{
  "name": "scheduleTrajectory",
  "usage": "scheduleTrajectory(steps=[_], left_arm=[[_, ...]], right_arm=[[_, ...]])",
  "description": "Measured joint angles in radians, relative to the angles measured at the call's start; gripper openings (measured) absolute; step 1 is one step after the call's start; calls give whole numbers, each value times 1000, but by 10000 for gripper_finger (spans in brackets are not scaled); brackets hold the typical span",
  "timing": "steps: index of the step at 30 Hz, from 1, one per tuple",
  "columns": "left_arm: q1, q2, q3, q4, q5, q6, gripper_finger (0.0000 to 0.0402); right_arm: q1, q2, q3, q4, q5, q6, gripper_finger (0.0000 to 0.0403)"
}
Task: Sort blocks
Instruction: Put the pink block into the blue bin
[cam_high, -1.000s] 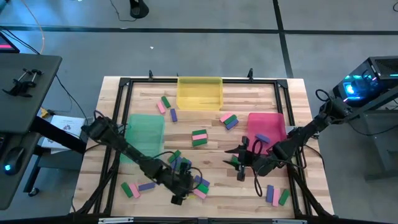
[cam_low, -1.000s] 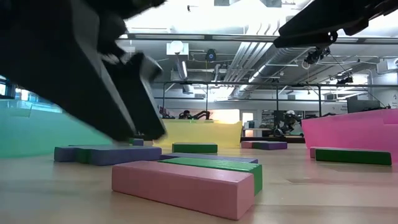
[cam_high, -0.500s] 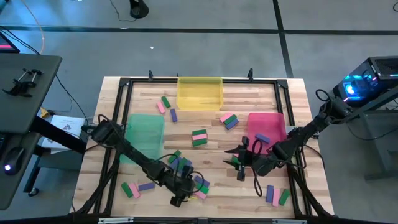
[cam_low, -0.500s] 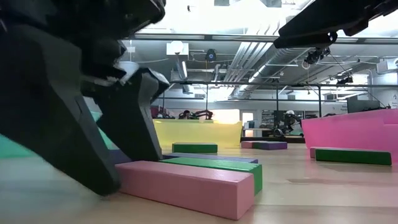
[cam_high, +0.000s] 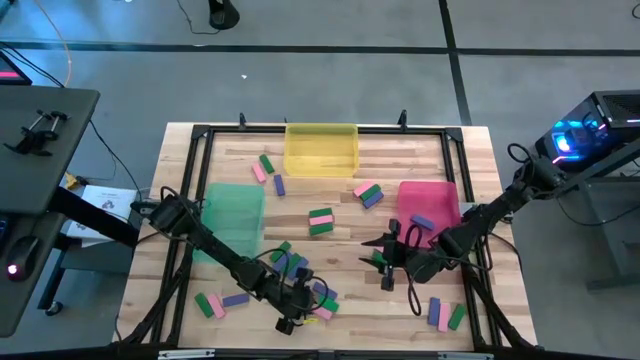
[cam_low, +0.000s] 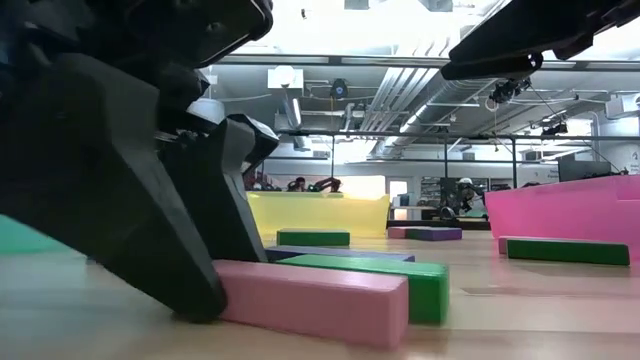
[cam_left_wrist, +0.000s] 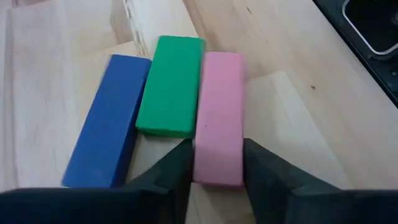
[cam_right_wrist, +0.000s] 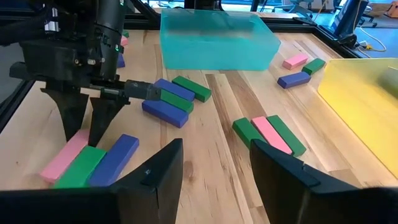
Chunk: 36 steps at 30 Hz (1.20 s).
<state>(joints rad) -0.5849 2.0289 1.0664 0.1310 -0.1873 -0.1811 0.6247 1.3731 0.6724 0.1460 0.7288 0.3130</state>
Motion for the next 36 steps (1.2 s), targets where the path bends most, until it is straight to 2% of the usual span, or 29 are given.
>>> scheduleTrajectory(steps=[2, 3, 7, 11, 15, 19, 22, 26, 29, 33, 36], left_arm=[[0, -1, 0, -13, -3, -26, 73], [1, -5, 0, -26, -2, -44, 70], [-6, -57, -2, -131, 7, -125, 70], [-33, -181, 5, -287, -32, -165, 70], [-65, -364, 18, -477, -242, -248, 70], [-72, -547, 17, -723, -490, -475, 70], [-56, -651, 13, -940, -556, -685, 70], [-12, -722, -21, -1222, -540, -969, 70], [27, -738, -76, -1367, -453, -1150, 70], [58, -738, -179, -1383, -295, -1255, 70], [63, -737, -255, -1331, -211, -1309, 70]], right_arm=[[0, 0, 0, 0, 0, 0, 169], [0, 0, 0, 0, 0, 0, 169], [0, 0, 0, -4, 0, 0, 169], [0, 0, 0, -12, 0, 0, 169], [0, 0, 0, -14, 0, 0, 169], [0, 0, 0, -15, 0, 0, 169], [0, 0, 0, -16, 0, 0, 169], [0, 0, 0, -18, 0, 1, 169], [0, 0, 0, -30, 0, 16, 169], [0, 0, 0, -54, 0, 44, 169], [0, 0, 0, -60, 0, 48, 169]])
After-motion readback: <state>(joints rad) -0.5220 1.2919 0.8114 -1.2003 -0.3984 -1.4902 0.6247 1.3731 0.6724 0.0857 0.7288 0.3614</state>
